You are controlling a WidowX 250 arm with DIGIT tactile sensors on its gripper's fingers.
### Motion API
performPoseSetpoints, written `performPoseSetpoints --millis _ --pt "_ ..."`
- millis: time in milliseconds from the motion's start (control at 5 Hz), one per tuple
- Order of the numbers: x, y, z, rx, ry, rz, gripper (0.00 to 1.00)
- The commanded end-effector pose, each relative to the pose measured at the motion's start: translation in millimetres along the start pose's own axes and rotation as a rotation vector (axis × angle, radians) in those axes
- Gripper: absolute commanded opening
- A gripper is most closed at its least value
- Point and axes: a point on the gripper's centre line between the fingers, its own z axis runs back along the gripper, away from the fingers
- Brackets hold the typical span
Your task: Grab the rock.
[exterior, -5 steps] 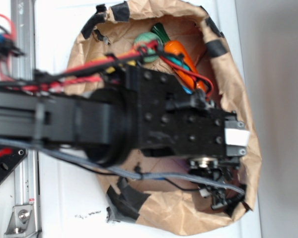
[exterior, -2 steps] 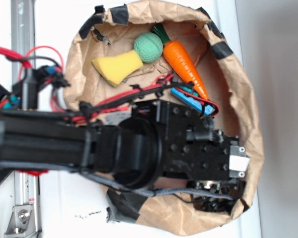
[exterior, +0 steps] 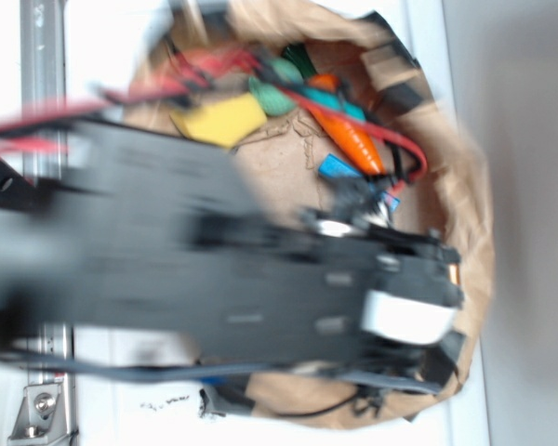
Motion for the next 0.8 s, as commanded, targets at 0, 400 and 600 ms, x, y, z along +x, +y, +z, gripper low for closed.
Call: performPoseSetpoints --millis 0,400,600 --pt "-8.9 21.4 70.6 -0.001 0.153 -0.117 0.00" --pt "-17.6 43.7 48.8 0.001 0.268 -0.081 0.00" --pt "-20.2 45.5 42.7 0.019 0.280 -0.095 0.00"
